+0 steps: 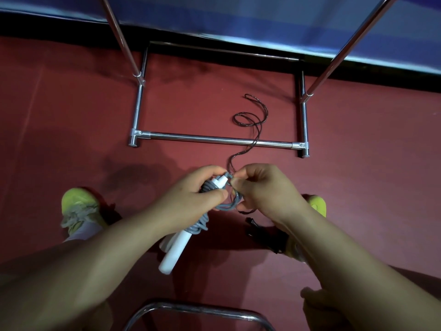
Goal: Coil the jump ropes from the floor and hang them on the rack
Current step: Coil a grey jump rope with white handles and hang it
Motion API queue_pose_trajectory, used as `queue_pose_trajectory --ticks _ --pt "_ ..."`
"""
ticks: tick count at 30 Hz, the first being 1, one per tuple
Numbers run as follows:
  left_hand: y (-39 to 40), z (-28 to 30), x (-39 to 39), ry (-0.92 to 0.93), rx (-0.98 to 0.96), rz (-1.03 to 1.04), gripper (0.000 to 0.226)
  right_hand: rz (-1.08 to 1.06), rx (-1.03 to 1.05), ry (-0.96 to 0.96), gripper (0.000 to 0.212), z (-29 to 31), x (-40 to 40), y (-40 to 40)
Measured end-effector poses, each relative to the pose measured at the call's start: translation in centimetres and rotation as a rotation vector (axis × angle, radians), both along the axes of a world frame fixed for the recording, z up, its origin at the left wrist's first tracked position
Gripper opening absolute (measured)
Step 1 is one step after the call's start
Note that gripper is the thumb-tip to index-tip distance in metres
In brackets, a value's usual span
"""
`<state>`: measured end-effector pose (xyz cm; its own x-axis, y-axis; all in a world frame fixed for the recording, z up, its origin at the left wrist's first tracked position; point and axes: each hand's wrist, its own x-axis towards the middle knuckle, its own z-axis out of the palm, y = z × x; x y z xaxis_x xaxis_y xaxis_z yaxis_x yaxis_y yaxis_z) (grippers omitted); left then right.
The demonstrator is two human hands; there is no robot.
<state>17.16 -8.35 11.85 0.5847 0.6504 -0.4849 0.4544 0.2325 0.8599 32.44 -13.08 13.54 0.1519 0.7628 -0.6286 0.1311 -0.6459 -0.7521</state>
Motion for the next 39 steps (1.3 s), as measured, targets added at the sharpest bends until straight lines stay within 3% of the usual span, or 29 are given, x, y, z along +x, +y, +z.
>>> queue_pose_trajectory --ticks 6,12,18,23,26,28,32,39 --pt "-0.2 0.2 0.1 0.014 0.042 -0.035 0.030 -0.046 -0.094 0.172 0.021 0.3 -0.2 0.1" --pt "0.3 1.2 0.3 -0.036 0.145 -0.102 0.034 -0.453 -0.144 0.470 0.014 0.0 -1.2 -0.3" --pt "0.3 1.0 0.1 0.065 0.201 -0.175 0.028 -0.541 -0.158 0.545 0.015 -0.1 -1.7 0.0" --pt "0.5 0.8 0.1 -0.018 0.150 -0.080 0.028 -0.561 -0.096 0.637 0.015 -0.3 -2.0 -0.2" --pt "0.4 0.5 0.4 -0.047 0.080 0.090 0.030 -0.504 -0.060 0.723 0.007 -0.2 -1.9 -0.2" --pt "1.0 0.4 0.4 -0.013 0.105 0.221 0.030 -0.466 -0.039 0.768 0.017 -0.1 -1.5 -0.2" --pt "1.4 0.6 0.2 -0.031 0.126 0.250 0.023 -0.411 0.012 0.616 0.004 -0.2 -1.7 -0.2" --pt "0.9 0.4 0.0 -0.092 0.114 0.228 0.021 -0.409 0.033 0.389 0.012 -0.1 -1.7 0.1"
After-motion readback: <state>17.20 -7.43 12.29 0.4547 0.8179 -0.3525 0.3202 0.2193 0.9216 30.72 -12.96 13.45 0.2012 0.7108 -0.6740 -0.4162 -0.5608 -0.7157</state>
